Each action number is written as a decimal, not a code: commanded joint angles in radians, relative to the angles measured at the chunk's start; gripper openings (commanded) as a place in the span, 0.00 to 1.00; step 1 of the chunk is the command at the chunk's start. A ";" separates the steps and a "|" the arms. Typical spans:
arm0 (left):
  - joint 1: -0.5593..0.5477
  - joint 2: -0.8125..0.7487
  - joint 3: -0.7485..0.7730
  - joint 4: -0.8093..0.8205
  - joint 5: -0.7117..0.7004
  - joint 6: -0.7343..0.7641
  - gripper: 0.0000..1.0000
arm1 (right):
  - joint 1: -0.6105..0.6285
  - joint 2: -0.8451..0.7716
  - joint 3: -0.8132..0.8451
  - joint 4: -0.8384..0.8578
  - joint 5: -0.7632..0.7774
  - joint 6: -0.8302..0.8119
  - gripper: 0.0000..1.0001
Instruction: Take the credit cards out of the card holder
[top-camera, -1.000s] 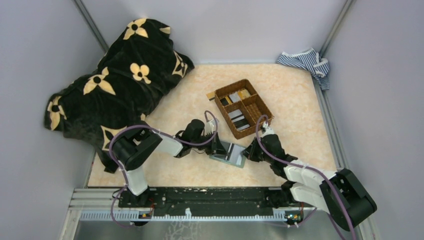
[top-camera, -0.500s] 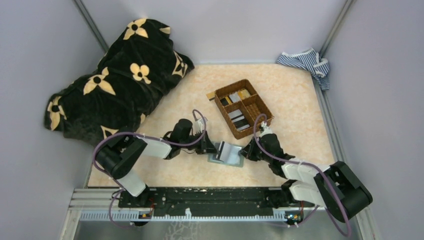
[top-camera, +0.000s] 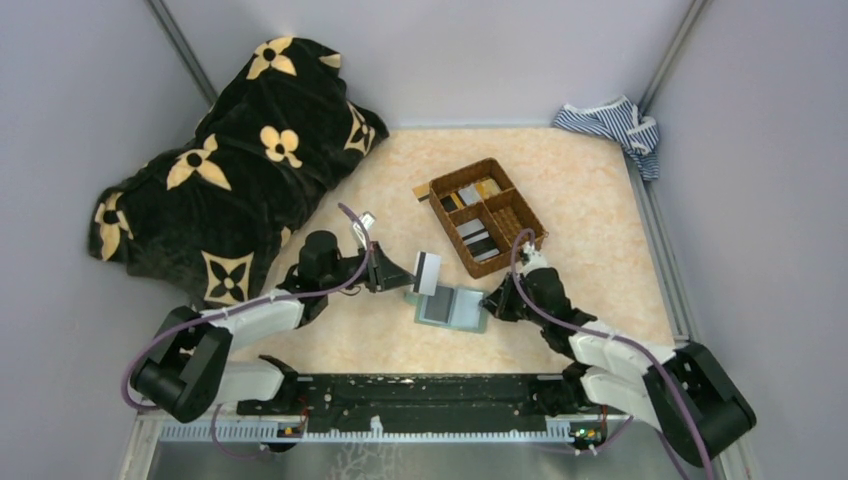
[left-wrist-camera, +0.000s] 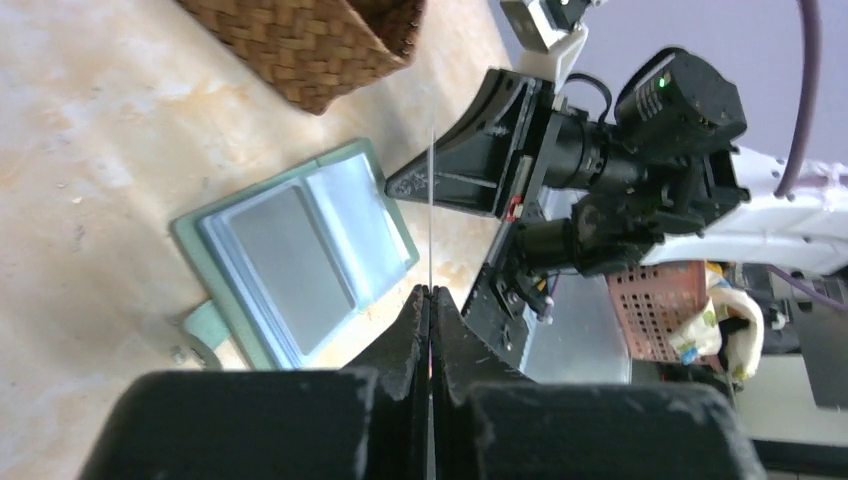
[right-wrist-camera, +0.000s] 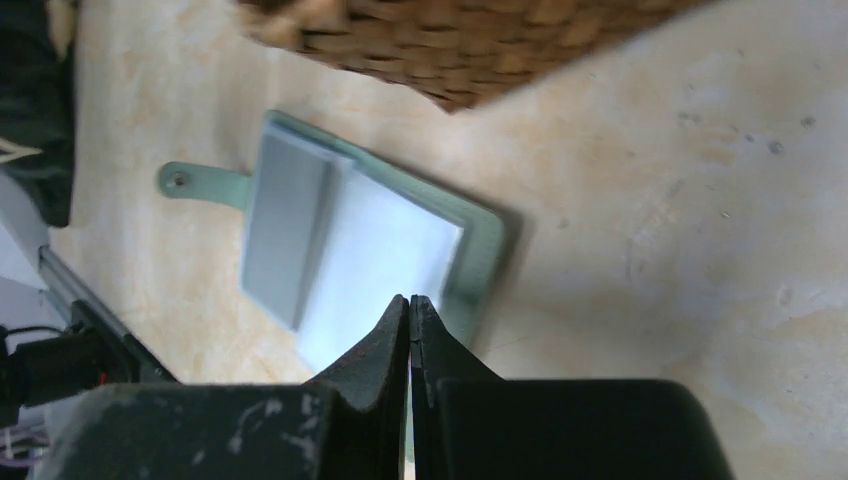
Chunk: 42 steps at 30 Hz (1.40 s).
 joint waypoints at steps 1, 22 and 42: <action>0.003 -0.012 -0.071 0.276 0.099 -0.097 0.00 | -0.001 -0.170 0.070 -0.031 -0.063 -0.075 0.00; -0.041 0.258 -0.169 1.006 0.124 -0.416 0.00 | 0.057 -0.223 0.210 0.091 -0.204 -0.059 0.42; -0.051 0.336 -0.147 1.060 0.094 -0.443 0.00 | 0.077 -0.310 0.225 0.081 -0.238 -0.029 0.43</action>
